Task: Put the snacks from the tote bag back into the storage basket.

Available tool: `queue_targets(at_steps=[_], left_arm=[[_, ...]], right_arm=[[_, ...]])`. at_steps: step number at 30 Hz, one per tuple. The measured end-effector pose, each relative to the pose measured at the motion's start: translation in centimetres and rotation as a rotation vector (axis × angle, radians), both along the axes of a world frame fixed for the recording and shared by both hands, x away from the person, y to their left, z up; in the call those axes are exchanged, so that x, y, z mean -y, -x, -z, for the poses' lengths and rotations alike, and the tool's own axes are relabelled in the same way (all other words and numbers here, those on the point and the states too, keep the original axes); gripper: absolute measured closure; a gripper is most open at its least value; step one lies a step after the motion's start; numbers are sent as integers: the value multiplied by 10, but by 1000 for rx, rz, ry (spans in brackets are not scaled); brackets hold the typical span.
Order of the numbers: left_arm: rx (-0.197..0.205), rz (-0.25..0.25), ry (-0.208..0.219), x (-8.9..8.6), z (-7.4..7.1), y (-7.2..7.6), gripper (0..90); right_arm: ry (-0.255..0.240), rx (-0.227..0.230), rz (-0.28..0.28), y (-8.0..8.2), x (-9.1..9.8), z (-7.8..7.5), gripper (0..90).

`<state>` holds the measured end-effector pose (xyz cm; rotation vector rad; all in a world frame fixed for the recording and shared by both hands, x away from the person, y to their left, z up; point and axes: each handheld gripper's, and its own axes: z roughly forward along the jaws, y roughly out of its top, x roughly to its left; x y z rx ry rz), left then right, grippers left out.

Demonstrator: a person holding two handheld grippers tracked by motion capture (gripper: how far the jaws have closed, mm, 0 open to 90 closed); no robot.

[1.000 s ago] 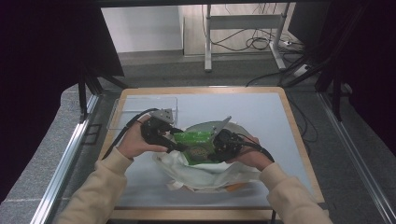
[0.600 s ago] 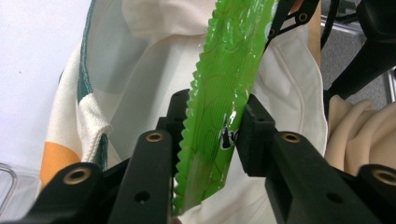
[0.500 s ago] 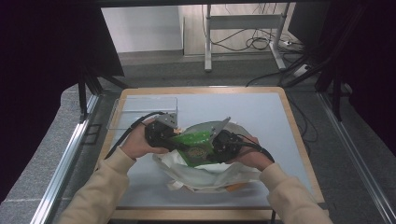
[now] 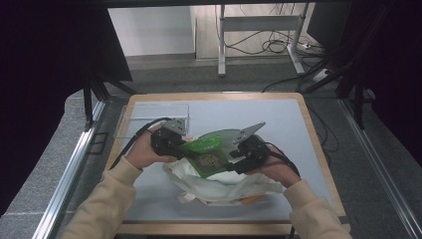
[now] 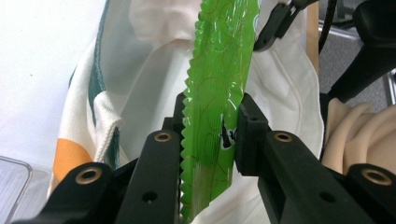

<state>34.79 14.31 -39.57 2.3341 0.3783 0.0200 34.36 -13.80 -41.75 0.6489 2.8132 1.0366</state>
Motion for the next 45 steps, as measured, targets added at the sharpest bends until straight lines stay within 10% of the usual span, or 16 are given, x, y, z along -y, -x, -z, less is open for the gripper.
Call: queue_targets(at_steps=[18,45], left_arm=[[11,-50,42,-17,-9,3,748],[48,-97,145,-31,-37,-2,750]], right_arm=[[-102,98,181,20,35,-2,375],[-129,48,209,18,59,6,345]])
